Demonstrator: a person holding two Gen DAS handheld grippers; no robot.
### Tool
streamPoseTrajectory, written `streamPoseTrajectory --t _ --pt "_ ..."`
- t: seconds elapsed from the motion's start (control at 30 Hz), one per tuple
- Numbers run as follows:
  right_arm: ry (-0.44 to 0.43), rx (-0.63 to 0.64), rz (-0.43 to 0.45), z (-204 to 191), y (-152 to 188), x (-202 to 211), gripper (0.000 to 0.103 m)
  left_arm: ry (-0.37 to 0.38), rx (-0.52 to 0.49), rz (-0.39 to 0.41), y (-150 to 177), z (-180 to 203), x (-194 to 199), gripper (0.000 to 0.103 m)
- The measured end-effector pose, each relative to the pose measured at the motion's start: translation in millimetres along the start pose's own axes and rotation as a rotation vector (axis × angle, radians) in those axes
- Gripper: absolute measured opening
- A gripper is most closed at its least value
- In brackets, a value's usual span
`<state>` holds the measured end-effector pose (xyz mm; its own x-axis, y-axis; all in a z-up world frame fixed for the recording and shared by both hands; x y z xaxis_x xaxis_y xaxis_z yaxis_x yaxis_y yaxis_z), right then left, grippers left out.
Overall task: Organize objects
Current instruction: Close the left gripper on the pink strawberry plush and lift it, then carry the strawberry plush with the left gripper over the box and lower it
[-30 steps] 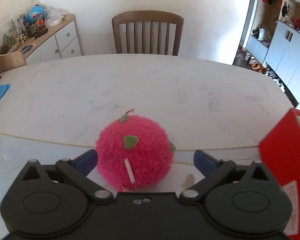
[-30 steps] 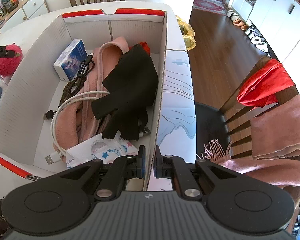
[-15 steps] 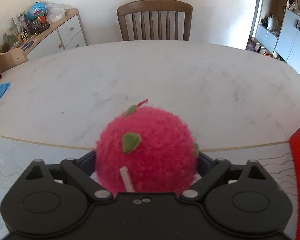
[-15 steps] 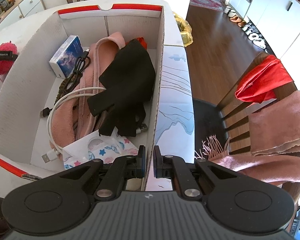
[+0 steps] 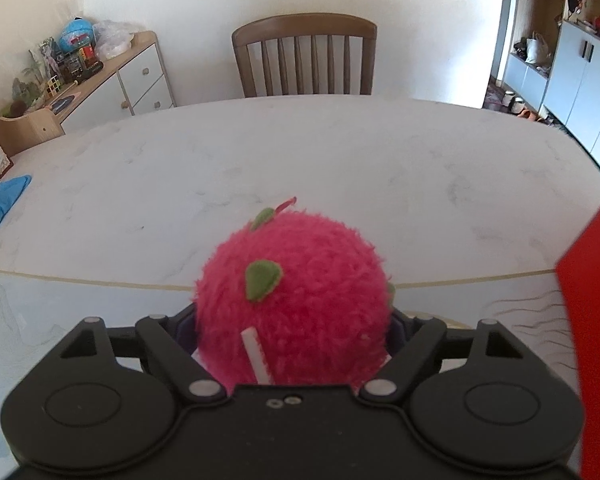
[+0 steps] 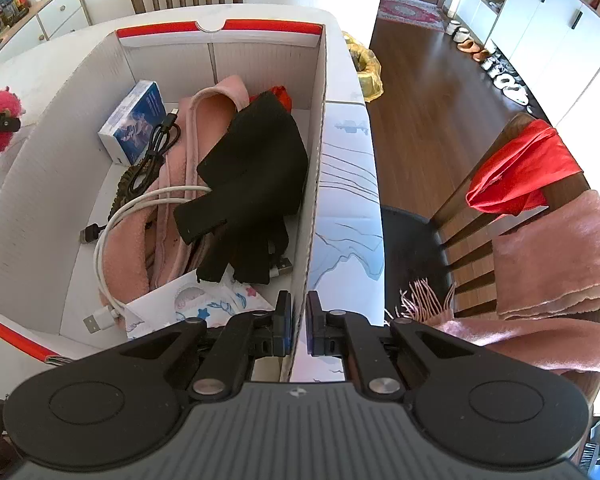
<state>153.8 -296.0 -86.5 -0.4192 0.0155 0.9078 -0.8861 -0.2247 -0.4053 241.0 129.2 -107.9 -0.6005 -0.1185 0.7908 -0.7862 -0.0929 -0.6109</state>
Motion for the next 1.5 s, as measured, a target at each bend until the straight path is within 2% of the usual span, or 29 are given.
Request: streamPoseTrajectory --t 0.17,0.43,0.73,1.17,1.5 --pt "-0.009 0.002 0.025 0.7 -2.4 7.1 0.006 0.049 -0.023 0.024 -0.6 11.8 35.7 0.082" --pt "-0.021 0.001 0.043 2.7 -2.5 17.7 0.007 0.21 -0.111 0.057 3.1 51.8 101.3 0.082" --pt "-0.041 -0.001 0.073 7.0 0.6 31.3 0.006 0.379 -0.201 0.064 7.4 106.6 151.0 0.082" --pt "-0.07 -0.008 0.085 12.9 7.5 38.1 0.006 0.519 -0.357 -0.013 26.7 199.1 147.4 0.082" --pt "-0.087 -0.021 0.088 14.4 11.2 38.3 0.006 0.512 -0.461 -0.071 42.6 252.8 122.1 0.082"
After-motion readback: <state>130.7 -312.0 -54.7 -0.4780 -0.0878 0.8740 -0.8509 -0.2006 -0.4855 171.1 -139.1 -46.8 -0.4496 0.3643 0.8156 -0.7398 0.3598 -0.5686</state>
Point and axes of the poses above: each gripper's, at about its wrist camera, not at the fingertips, and x roughly against the way its jaws point, z to its right, y to its underside, the point moved 1 cm from there along -x, roughly the way its jaws point, and after that the axes turned 4 degrees about y, right-handed, at the moved point
